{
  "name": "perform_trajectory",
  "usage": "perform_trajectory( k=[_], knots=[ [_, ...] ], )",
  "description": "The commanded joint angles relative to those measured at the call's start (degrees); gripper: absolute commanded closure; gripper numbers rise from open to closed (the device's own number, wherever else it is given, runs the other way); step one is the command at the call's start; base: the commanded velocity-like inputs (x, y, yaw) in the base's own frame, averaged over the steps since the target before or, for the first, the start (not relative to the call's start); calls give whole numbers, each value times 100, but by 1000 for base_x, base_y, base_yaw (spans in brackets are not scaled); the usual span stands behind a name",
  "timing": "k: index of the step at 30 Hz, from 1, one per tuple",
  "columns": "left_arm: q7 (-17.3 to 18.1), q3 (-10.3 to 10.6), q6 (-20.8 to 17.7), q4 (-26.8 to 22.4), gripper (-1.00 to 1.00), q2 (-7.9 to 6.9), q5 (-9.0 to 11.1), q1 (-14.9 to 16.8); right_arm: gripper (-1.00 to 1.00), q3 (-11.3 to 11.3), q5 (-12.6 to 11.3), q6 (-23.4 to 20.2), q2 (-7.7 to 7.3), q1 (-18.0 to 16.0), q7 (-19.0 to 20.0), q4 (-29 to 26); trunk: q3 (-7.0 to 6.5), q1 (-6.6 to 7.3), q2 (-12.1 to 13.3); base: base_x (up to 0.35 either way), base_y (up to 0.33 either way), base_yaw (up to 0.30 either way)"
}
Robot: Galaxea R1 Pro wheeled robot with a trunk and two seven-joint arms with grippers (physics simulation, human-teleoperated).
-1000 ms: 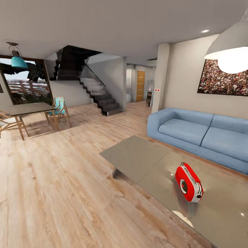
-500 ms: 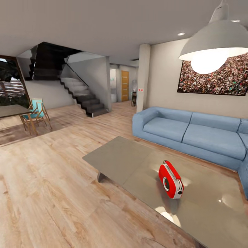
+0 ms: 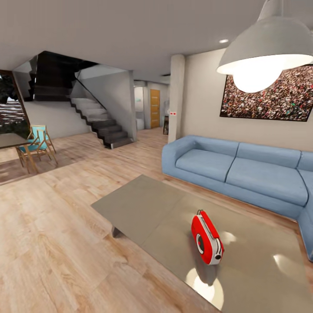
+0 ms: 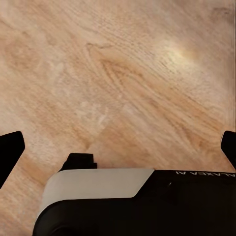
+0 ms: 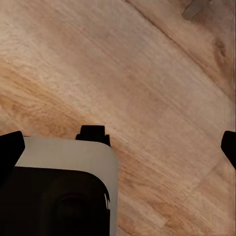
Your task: Turn on the radio receiver that's on the table in the living room.
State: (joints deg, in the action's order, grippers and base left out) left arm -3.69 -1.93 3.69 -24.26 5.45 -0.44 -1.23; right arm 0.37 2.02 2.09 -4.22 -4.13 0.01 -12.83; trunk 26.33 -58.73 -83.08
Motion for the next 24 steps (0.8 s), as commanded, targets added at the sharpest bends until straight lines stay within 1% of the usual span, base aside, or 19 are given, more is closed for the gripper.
perform_trajectory(
  k=[1, 9, 15, 16, 20, 21, 24],
  knots=[
    [0, 0, 0, 0, -100, 0, 0, 0, -100, -1, 0, -2, 0, 0, 0, 0, 0, 0, 0, 251, -234, 0],
    [0, -1, 0, 0, -100, 0, 0, 0, -100, 6, 7, -1, 0, 0, -9, 0, 0, 0, 0, 252, -205, 0],
    [0, -1, 0, 0, -100, -3, 0, 0, -100, 7, 28, 2, 10, -3, -3, -33, 0, 0, 0, 258, -54, 0],
    [2, -1, 0, 0, -100, -5, 0, 0, -100, 7, 34, -1, 19, -12, -2, -108, 0, 0, 0, 168, -10, 0],
    [8, 6, 0, 0, -100, -23, 7, 0, -100, 10, 72, -86, 47, -31, 34, -791, 0, 0, 0, 50, -3, 0],
    [8, 6, 0, 0, -100, -24, 7, 0, -100, 9, 84, -93, 48, -32, 36, -877, 0, 0, 0, 18, -1, 0],
    [9, 8, 0, 0, -100, -27, 8, 0, -100, 12, 174, -139, 73, -43, 45, -1294, 0, 0, 0, 9, -1, 0]
  ],
)
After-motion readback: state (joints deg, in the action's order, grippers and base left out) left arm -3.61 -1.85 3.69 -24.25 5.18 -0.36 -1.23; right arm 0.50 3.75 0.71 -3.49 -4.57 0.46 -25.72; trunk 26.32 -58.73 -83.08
